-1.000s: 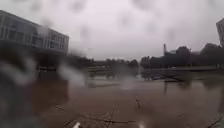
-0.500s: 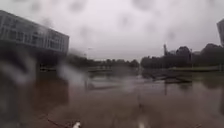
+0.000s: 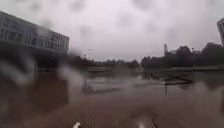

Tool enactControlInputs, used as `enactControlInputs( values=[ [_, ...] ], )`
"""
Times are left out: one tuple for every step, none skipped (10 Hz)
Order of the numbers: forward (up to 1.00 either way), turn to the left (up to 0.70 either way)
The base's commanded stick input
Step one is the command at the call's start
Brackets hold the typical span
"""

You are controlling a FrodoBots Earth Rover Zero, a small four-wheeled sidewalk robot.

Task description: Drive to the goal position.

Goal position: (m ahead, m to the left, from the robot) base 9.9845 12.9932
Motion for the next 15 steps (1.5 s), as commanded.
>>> enactControlInputs(
  values=[
    [0.70, 0.01],
    [0.70, 0.01],
    [0.70, 0.01],
    [0.70, 0.01],
    [0.70, 0.01],
    [0.70, 0.01],
    [0.70, 0.01],
    [0.70, 0.01],
    [0.70, 0.01],
    [0.70, 0.01],
    [0.70, 0.01],
    [0.70, 0.01],
    [0.70, 0.01],
    [0.70, 0.01],
    [0.70, 0.01]
  ],
)
